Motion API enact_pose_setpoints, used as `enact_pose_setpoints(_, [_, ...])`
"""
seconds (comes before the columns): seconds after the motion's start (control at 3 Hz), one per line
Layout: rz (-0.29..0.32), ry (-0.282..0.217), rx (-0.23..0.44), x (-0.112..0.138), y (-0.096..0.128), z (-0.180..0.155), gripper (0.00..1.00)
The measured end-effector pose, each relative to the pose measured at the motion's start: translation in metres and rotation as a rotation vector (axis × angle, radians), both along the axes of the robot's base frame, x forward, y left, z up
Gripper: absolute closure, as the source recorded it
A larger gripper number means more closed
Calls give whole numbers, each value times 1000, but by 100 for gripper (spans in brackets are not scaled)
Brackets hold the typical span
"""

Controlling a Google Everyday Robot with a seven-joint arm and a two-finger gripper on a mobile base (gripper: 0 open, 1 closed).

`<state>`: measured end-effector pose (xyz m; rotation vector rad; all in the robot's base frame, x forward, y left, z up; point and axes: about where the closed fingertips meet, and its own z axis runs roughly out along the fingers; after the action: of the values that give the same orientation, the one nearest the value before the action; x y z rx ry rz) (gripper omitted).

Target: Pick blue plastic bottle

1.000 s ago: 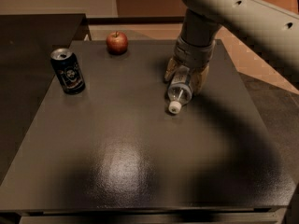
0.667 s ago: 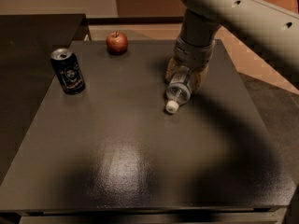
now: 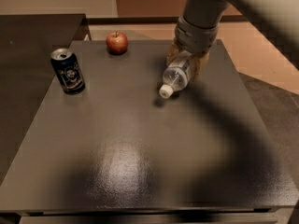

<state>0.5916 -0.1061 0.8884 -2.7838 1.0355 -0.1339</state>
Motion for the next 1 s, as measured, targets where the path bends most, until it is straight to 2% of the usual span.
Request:
enact_pose_setpoints(0.67, [-69,-62,87,-11,21,70,100])
enact_pose_setpoints(1.0, [-133,-97,114,-11,34,96,100])
